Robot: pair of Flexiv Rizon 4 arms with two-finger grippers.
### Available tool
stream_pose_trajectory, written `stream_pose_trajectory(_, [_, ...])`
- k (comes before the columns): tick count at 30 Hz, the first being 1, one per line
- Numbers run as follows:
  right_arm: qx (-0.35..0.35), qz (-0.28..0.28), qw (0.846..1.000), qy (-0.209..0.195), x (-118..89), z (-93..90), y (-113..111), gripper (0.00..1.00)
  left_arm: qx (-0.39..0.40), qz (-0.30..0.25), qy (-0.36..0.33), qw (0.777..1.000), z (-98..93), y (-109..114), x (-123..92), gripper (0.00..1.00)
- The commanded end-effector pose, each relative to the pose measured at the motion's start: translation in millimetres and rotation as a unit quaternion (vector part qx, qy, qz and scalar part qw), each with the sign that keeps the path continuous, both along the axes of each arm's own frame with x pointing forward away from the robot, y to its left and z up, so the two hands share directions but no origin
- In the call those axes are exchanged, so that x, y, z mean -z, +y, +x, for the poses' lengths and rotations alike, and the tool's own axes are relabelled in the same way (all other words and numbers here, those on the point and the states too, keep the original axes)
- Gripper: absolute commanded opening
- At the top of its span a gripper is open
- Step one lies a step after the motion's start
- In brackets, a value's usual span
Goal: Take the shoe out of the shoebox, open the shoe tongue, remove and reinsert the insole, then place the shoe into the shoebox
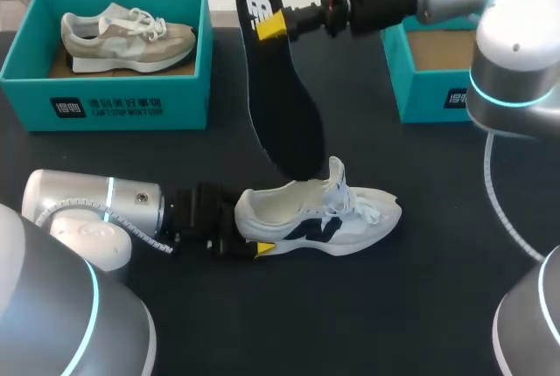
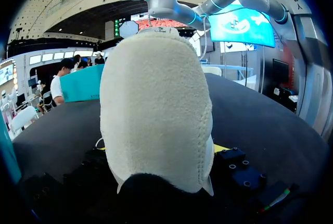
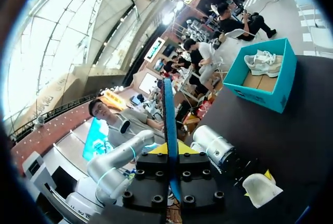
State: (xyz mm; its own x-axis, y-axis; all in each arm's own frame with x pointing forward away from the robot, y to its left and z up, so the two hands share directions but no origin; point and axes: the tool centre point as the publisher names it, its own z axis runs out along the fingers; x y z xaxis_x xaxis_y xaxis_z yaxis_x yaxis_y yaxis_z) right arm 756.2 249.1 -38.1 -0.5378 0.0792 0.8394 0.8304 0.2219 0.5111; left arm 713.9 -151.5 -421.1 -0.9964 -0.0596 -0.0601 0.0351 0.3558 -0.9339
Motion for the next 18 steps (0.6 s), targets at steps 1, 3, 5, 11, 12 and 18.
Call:
stream_pose_trajectory(1, [0.02, 0.016, 1.0, -0.002, -5, -21.2, -3, 0.0, 0.0, 0.001, 0.0, 1.0, 1.2, -2, 4, 0.0])
stream_pose_trajectory(3, [0.004, -0.002, 1.0, -0.011, -9, -25.4, -4, 0.0, 0.0, 0.001, 0.0, 1.0, 1.2, -2, 4, 0.0])
stream_pose_trajectory(5, [0.004, -0.002, 1.0, -0.011, -9, -25.4, -4, 0.0, 0.0, 0.001, 0.0, 1.0, 1.2, -2, 4, 0.0])
stream_pose_trajectory(11, [0.004, -0.002, 1.0, -0.011, -9, -25.4, -4, 0.0, 0.0, 0.001, 0.0, 1.0, 1.2, -2, 4, 0.0])
stream_pose_trajectory(12, [0.004, -0.002, 1.0, -0.011, -9, -25.4, -4, 0.0, 0.0, 0.001, 0.0, 1.0, 1.2, -2, 4, 0.0])
stream_pose_trajectory(18, [0.028, 0.018, 0.999, -0.008, -23, -38.3, -26, 0.0, 0.0, 0.001, 0.0, 1.0, 1.2, -2, 4, 0.0])
